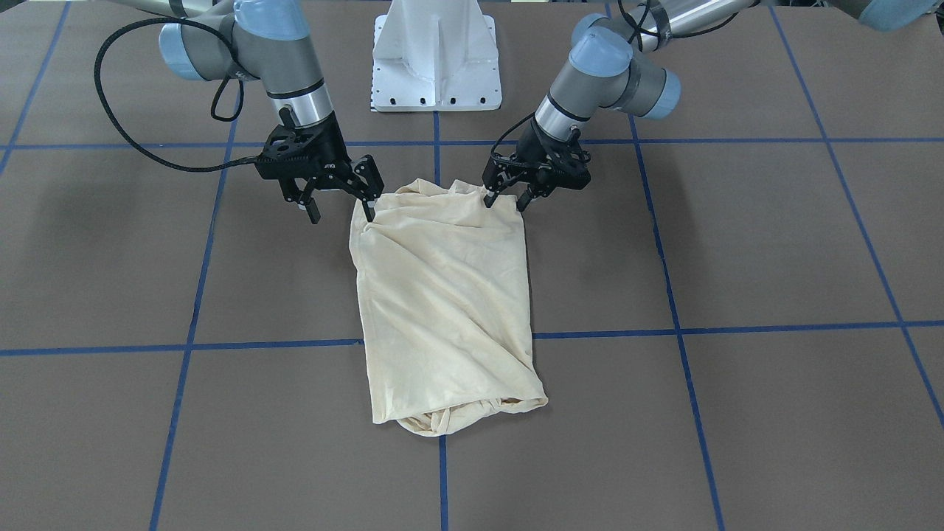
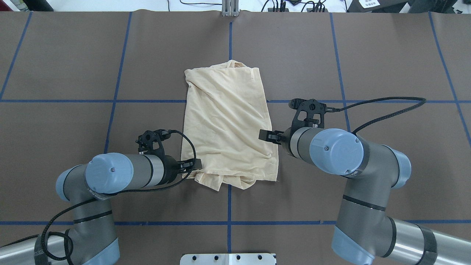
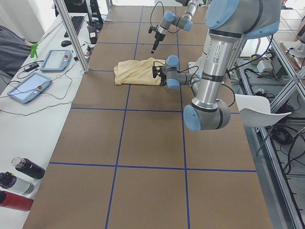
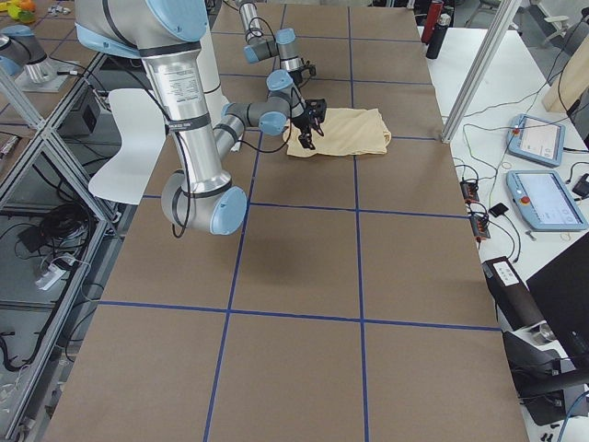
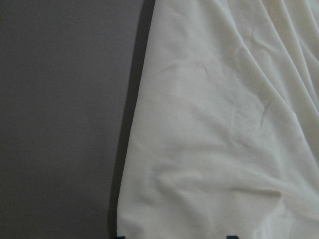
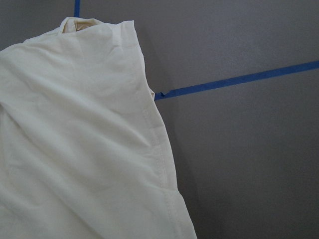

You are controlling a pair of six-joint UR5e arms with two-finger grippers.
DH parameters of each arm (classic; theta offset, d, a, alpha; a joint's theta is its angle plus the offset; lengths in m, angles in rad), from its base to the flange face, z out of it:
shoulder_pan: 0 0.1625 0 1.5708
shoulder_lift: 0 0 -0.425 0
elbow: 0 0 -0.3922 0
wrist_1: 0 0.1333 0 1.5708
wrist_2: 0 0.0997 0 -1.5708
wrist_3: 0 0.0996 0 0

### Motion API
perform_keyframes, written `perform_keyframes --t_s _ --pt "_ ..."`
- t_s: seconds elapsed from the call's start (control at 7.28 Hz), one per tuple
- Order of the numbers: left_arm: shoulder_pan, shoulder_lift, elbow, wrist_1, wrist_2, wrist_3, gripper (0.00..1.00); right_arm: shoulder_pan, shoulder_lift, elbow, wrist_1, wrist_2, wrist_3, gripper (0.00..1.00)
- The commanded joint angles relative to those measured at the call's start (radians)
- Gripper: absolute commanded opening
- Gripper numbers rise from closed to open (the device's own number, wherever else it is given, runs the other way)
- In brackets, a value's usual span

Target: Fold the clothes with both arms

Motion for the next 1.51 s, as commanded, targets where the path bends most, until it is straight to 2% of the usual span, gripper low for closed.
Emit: perform_keyframes --t_s 0.0,0.14,0.41,0.69,1.37 --pt "0.001 -0.001 -0.004 0.007 -0.005 0.001 0.71 0.001 0.000 0.000 0.000 0.000 0.000 1.00" --pt "0.001 -0.001 -0.008 0.019 -0.008 0.001 0.71 0.001 0.002 0.000 0.000 0.000 0.000 1.00" --pt "0.001 0.000 -0.072 0.137 -0.012 0.011 0.71 0.001 0.002 0.000 0.000 0.000 0.000 1.00" --pt "0.028 -0.003 -0.070 0.150 -0.011 0.011 0.71 0.001 0.002 0.000 0.000 -0.001 0.000 1.00" --pt "0.035 -0.015 -0.059 0.150 -0.009 0.011 0.54 0.001 0.000 0.002 0.000 -0.001 0.000 1.00"
